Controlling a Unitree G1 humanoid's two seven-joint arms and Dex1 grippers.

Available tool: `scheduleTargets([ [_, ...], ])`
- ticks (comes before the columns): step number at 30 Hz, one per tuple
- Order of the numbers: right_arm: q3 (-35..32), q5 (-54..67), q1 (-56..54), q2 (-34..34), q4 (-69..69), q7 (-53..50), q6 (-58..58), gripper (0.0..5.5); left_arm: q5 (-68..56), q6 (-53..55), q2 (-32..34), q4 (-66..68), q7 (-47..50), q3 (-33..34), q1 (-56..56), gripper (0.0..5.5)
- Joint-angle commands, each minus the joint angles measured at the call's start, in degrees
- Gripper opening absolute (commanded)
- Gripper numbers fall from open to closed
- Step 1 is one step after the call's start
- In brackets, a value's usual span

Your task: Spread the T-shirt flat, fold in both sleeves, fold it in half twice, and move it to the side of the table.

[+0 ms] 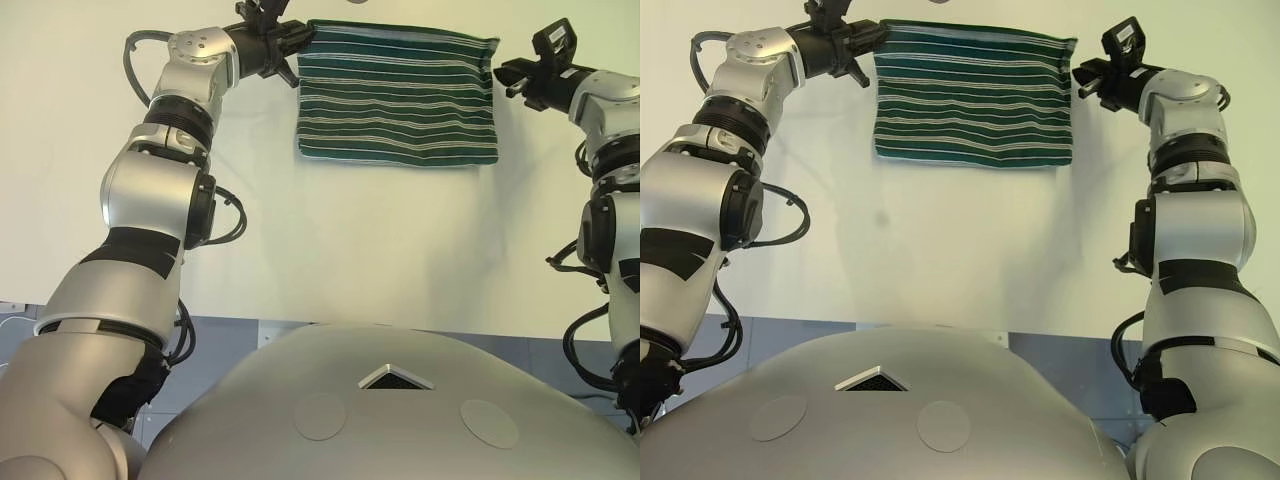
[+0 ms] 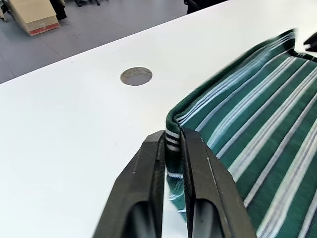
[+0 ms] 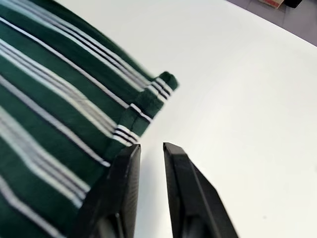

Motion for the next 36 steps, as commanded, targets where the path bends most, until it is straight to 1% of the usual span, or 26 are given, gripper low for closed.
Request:
scheduleTargets([
  [1, -1.9, -3.6, -3.5, 2.1, -2.9, -15.2, -7.0, 1.49, -4.5, 4.7, 1.0, 1.4, 5.9, 9.3, -2.1, 1.12],
  [3, -2.2, -1.7, -1.6, 6.9, -11.7, -12.2, -10.1, 1.73, -3.5, 3.3, 3.0, 0.7, 8.1, 10.9, -1.0, 1.46],
  [4, -1.0, -1.1, 0.7, 9.5, -18.1, -9.6, -10.4, 1.73, -3.3, 2.5, 3.9, 0.1, 8.1, 11.6, -0.1, 1.64],
  [6, 3.7, -1.1, 7.4, 14.2, -32.7, -6.1, -6.2, 1.73, -2.8, 0.0, 4.9, -2.2, 6.4, 12.1, 2.1, 2.02],
  [7, 7.2, -3.1, 10.7, 15.7, -38.3, -5.2, -3.2, 1.73, -2.5, -1.6, 5.0, -4.2, 5.4, 11.8, 3.6, 2.2],
  [8, 11.6, -6.4, 13.8, 16.5, -42.8, -4.0, 0.4, 1.73, -2.2, -3.0, 4.8, -7.7, 4.3, 11.1, 6.0, 2.2],
  [9, 16.7, -10.4, 16.6, 16.5, -46.8, -2.4, 4.2, 1.73, -1.9, -4.1, 4.6, -12.9, 3.7, 10.3, 9.2, 2.2],
  [11, 24.3, -16.4, 20.7, 16.0, -53.1, 0.8, 10.8, 1.73, -2.2, -2.9, 4.0, -25.6, 4.4, 9.6, 15.8, 2.2],
  [13, 29.2, -19.6, 23.4, 15.9, -58.2, 3.9, 14.6, 1.73, -3.3, 1.4, 3.3, -39.5, 6.1, 9.6, 22.0, 2.2],
  [14, 30.8, -19.8, 24.9, 14.5, -62.1, 6.6, 15.3, 1.73, -2.8, 3.0, 3.4, -44.9, 6.8, 8.9, 24.2, 2.2],
  [16, 30.6, -17.6, 29.3, 7.7, -70.3, 13.0, 16.0, 1.73, -0.7, 5.0, 4.3, -51.8, 7.7, 7.5, 27.0, 2.2],
  [19, 27.2, -19.0, 40.2, -11.8, -73.7, 18.0, 6.9, 1.73, -0.5, 8.5, 5.5, -60.6, 8.2, 7.1, 30.5, 2.2],
  [20, 25.5, -18.2, 45.2, -17.6, -74.8, 18.6, 2.5, 1.73, -0.7, 9.4, 6.1, -63.2, 8.3, 7.3, 31.7, 2.2],
  [21, 23.8, -16.6, 49.2, -21.3, -76.2, 19.0, -1.0, 1.73, -0.8, 10.3, 6.6, -65.3, 8.4, 7.6, 32.7, 2.2],
  [22, 20.8, -13.3, 52.7, -23.6, -79.1, 19.2, -3.7, 1.73, -1.0, 11.2, 7.1, -67.4, 8.5, 8.0, 33.8, 2.2],
  [23, 16.4, -8.5, 54.7, -24.2, -82.8, 19.2, -5.0, 1.73, -0.9, 11.9, 7.6, -69.2, 8.3, 7.9, 34.7, 2.2],
  [24, 12.2, -3.8, 55.4, -24.0, -85.7, 18.8, -5.3, 1.73, -0.8, 12.5, 8.0, -70.9, 8.0, 7.6, 35.6, 2.2],
  [25, 7.2, 2.8, 54.3, -22.8, -88.3, 18.3, -3.2, 1.73, -0.3, 12.5, 8.6, -72.6, 7.2, 6.8, 36.5, 2.2],
  [26, 2.7, 8.9, 50.6, -20.5, -88.7, 17.0, -0.5, 1.73, 0.2, 12.5, 9.3, -74.3, 6.3, 5.7, 37.6, 2.2],
  [27, -0.3, 13.2, 46.7, -18.4, -87.7, 15.9, 2.3, 1.73, 0.6, 12.4, 9.9, -75.5, 5.6, 4.7, 38.3, 2.2],
  [28, -1.4, 14.6, 41.9, -15.8, -84.5, 14.7, 4.0, 1.73, 1.3, 11.9, 10.4, -76.1, 4.8, 3.7, 38.8, 2.2],
  [29, -1.2, 13.4, 37.8, -13.5, -80.3, 13.0, 5.2, 1.73, 2.0, 11.4, 10.8, -76.1, 4.3, 2.7, 39.0, 2.2],
  [31, 6.3, 0.6, 30.5, -9.0, -65.1, 7.4, 6.1, 1.73, 4.3, 9.2, 12.1, -75.7, 2.5, 0.1, 39.0, 2.2],
  [33, 14.4, -8.9, 26.9, -4.7, -52.2, 5.3, 9.1, 1.73, 5.0, 7.4, 14.5, -77.3, -1.6, -2.2, 40.2, 2.2],
  [35, 19.0, -14.0, 22.8, 2.1, -43.2, 2.8, 6.9, 1.73, 6.1, 4.1, 20.1, -80.1, -7.8, -4.3, 44.0, 2.2],
  [36, 20.1, -15.4, 19.9, 5.7, -39.9, 1.1, 5.0, 1.73, 6.9, 1.9, 23.5, -81.7, -10.7, -4.9, 46.5, 2.2],
])
